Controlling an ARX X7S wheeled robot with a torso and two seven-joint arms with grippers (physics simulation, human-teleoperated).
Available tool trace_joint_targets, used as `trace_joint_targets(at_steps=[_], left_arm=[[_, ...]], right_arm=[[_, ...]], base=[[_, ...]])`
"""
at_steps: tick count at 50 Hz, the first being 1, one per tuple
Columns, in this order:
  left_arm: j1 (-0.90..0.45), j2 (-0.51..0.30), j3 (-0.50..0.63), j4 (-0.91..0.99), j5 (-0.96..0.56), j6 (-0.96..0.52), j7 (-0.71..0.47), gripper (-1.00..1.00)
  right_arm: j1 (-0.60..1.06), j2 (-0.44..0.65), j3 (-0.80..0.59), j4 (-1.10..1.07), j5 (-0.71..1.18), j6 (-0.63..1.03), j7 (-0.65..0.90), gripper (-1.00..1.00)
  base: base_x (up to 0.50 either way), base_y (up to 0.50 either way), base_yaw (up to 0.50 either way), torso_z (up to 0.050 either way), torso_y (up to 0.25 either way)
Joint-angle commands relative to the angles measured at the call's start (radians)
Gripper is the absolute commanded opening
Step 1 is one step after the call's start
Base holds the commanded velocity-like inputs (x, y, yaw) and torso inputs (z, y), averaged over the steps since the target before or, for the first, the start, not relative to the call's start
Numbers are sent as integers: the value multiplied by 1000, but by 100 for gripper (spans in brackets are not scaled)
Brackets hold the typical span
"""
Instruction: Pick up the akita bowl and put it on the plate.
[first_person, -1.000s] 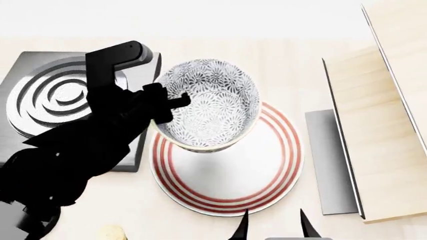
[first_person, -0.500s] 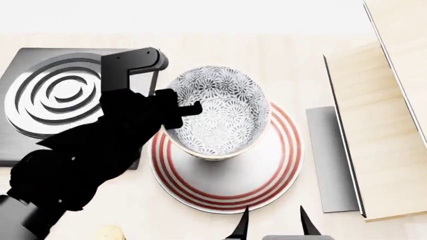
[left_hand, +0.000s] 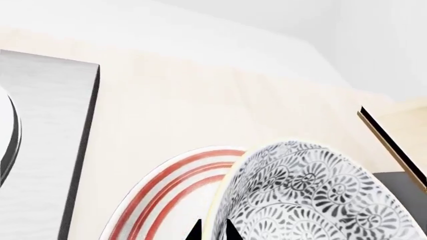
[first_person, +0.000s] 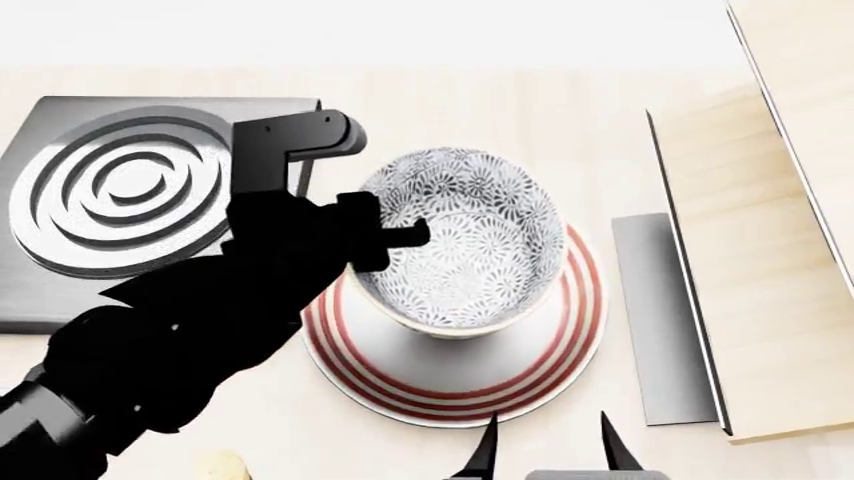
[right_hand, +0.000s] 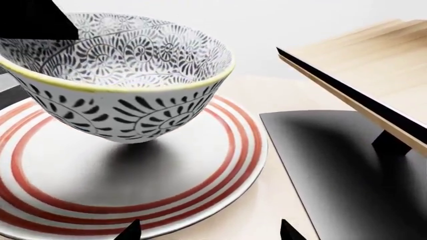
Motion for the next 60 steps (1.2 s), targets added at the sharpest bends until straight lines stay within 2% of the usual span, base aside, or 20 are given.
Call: trace_joint_targets(at_steps=[1,7,14,53,54,60], left_arm=[[-46,2,277,-38,-272,102,4,-100],[-51,2,366,-47,-357,127,10,-100],[-54,2,409,-46,-395,135,8,-100],[-30,3,429,-60,-427,109,38,-100],[-30,3,429,-63,-427,103,39,100],[-35,3,429,-61,-420,105,26,100]], right_arm=[[-7,1,-8,27,26,1,-8,100],[-6,0,-9,32,27,-3,-8,100],[-6,0,-10,32,27,-5,-6,100],[-2,-3,-21,58,28,-18,-6,100],[-2,-4,-21,60,30,-17,-7,100],[1,-7,-24,71,28,-23,-9,100]], base=[[0,0,0,0,0],[0,0,0,0,0],[2,0,0,0,0],[1,0,0,0,-1],[0,0,0,0,0],[0,0,0,0,-2]])
